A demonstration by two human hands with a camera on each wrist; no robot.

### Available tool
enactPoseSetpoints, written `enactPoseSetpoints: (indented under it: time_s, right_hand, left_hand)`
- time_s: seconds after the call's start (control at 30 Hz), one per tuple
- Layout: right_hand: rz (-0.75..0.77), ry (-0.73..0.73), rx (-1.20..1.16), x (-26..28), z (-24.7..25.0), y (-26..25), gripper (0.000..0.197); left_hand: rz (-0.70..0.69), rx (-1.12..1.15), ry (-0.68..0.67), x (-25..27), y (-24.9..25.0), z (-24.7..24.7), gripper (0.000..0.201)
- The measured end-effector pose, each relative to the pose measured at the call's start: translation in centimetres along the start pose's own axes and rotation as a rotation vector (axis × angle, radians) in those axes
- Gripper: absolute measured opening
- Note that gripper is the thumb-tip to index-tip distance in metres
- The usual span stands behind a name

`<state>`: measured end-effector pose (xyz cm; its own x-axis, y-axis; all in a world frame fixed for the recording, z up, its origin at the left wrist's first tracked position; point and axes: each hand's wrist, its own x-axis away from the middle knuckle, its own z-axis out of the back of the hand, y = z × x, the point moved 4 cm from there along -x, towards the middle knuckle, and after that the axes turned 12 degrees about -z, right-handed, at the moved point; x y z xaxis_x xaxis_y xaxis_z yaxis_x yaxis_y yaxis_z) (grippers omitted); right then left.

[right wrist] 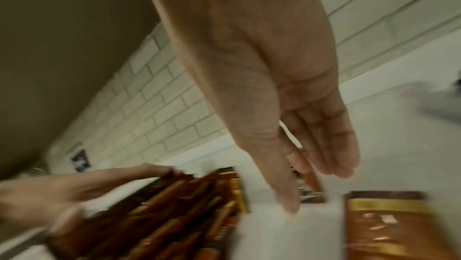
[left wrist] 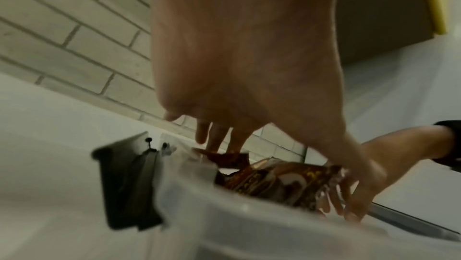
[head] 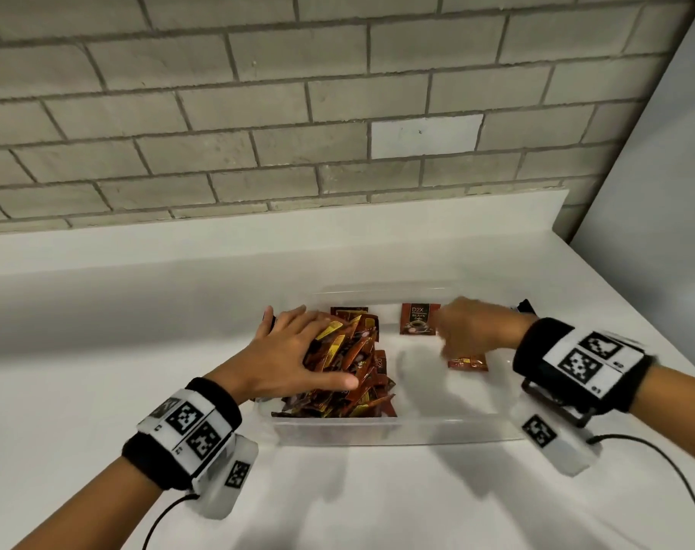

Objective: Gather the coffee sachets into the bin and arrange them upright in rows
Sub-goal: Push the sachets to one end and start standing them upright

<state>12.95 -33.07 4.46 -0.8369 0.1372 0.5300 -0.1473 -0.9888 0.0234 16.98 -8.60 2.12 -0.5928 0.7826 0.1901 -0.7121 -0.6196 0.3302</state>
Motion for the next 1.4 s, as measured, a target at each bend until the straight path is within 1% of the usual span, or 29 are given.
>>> enactPoseSetpoints:
  time_s: [0.03,0.07,0.13,0.17,0.2,0.33,0.4,0.47,0.57,0.7,0.83,0.9,1.03,1.13,1.27,1.4]
  right_hand:
    - [-0.048,0.0,0.057,-0.5,0.0,1.2,0.033]
    - [-0.087,-0.042,0.108,-1.0,-0.4,2.4,0.048]
    - [-0.112,-0.124,0.204,-1.9,-1.5,3.8,0.079]
    - [-0.106,-0.146,0.226,-2.2,-2.2,4.0,0.088]
    - [-0.096,-0.158,0.233,-2.4,-2.6,3.9,0.092]
    - [-0.072,-0.169,0.308,-3.2,-3.3,2.9,0.089]
    - [-0.064,-0.149,0.326,-3.4,-3.1,2.6,0.086]
    - [-0.04,-0.126,0.345,-3.6,-3.0,2.6,0.082]
    - [0.009,-0.072,0.402,-3.9,-3.0,2.8,0.069]
    - [0.033,-0.056,0.444,-4.3,-2.8,2.5,0.051]
    - [0.061,0.047,0.39,-4.6,-1.8,2.8,0.03]
    - [0.053,0.096,0.352,-4.8,-0.8,3.5,0.031]
    - [0.031,0.086,0.329,-4.9,0.3,4.2,0.04]
    - [0.036,0.132,0.416,-4.9,0.5,4.1,0.039]
    - [0.033,0.218,0.571,-4.5,0.8,3.7,0.033]
    - [0.035,0.306,0.634,-3.9,1.0,3.3,0.033]
  left_hand:
    - [0.001,-0.011,-0.017,0.1,0.0,-0.1,0.119]
    - [0.006,0.002,-0.014,0.1,0.0,-0.2,0.117]
    - [0.013,0.051,0.014,0.2,0.2,0.0,0.112]
    - [0.016,0.061,0.025,0.3,0.4,0.1,0.109]
    - [0.024,0.058,0.031,0.3,0.6,0.3,0.107]
    - [0.067,0.003,0.033,0.6,1.4,0.9,0.094]
    - [0.061,-0.027,0.018,0.7,1.5,0.9,0.092]
    - [0.069,0.043,0.005,1.0,1.2,0.6,0.092]
    - [0.09,0.141,0.007,1.1,1.2,0.3,0.089]
    - [0.097,0.134,-0.026,0.9,1.2,-0.1,0.081]
    - [0.103,0.129,-0.03,1.0,0.9,-0.2,0.081]
    - [0.093,0.11,-0.033,0.9,0.9,-0.2,0.081]
    - [0.084,0.105,-0.015,0.9,1.0,-0.1,0.08]
    - [0.087,0.103,-0.018,1.1,1.1,-0.1,0.08]
    - [0.086,0.118,-0.014,1.1,0.8,-0.2,0.079]
    - [0.096,0.134,-0.035,0.9,0.6,-0.2,0.079]
